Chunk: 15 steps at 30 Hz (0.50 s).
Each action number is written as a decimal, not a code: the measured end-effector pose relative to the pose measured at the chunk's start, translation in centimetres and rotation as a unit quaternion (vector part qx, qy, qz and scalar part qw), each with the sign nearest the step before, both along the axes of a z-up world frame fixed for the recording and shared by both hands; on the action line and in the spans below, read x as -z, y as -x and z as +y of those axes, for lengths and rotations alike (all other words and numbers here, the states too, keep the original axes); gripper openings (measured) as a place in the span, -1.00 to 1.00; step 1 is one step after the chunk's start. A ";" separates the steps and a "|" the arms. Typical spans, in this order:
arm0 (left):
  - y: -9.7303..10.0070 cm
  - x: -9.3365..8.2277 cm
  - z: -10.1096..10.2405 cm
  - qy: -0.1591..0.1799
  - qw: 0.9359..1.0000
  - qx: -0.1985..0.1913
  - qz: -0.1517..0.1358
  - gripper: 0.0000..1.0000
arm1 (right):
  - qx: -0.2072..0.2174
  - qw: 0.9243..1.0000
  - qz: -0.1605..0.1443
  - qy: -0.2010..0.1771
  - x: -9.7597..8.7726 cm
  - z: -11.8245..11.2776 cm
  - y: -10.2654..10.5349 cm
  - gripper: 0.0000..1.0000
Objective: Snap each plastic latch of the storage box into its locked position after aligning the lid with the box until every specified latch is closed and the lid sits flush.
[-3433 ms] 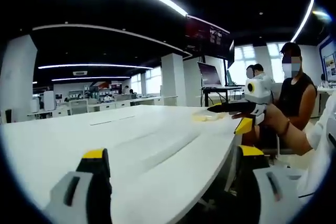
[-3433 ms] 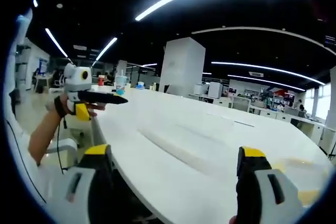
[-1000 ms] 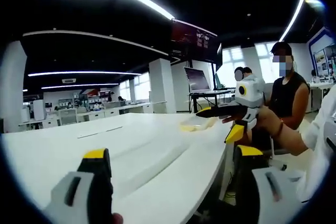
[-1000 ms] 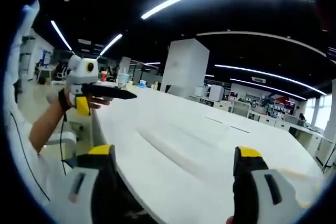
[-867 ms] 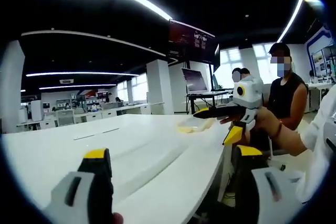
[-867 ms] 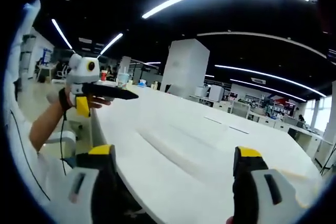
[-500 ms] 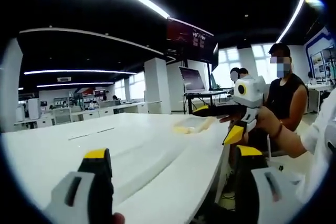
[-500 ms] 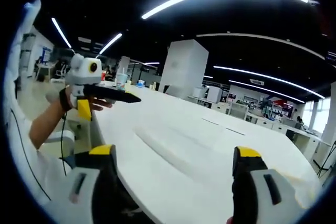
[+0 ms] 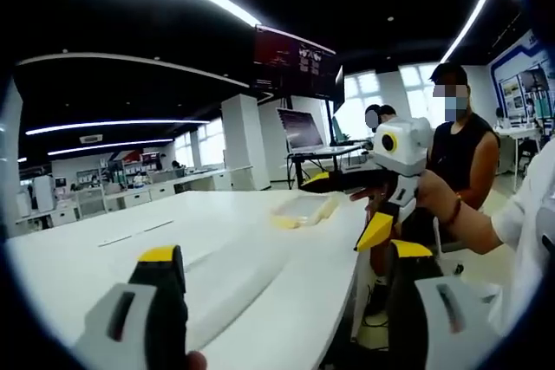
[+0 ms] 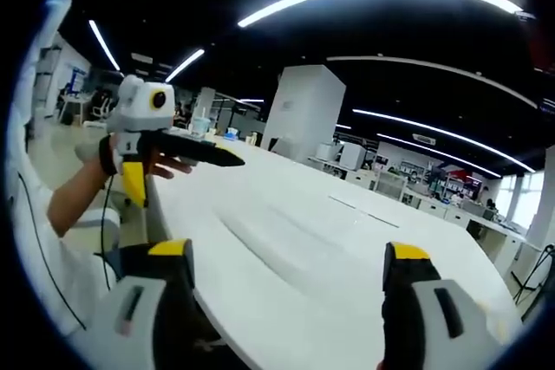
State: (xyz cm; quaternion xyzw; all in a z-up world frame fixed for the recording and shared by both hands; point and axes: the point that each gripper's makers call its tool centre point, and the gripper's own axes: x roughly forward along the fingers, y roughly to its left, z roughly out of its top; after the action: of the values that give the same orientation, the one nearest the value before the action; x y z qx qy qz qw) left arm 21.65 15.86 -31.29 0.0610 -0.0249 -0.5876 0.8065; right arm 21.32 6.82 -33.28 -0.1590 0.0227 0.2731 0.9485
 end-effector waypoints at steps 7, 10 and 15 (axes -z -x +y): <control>0.3 0.0 -1.4 -0.001 1.000 0.020 0.004 0.90 | 0.009 1.000 -0.003 -0.006 -0.3 -1.4 0.4 0.73; 0.4 0.3 -2.1 -0.002 1.000 0.025 0.007 0.90 | 0.014 1.000 -0.003 -0.004 -0.3 -1.9 0.6 0.73; 0.7 0.5 -2.8 -0.002 0.999 0.036 0.013 0.90 | 0.018 1.000 -0.005 -0.001 -0.4 -2.3 0.8 0.72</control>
State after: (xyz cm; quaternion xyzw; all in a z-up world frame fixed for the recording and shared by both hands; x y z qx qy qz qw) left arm 20.96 13.04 -31.75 0.0540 -0.0153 -0.6174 0.7846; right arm 20.56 4.49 -32.87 -0.1588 0.0209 0.2551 0.9536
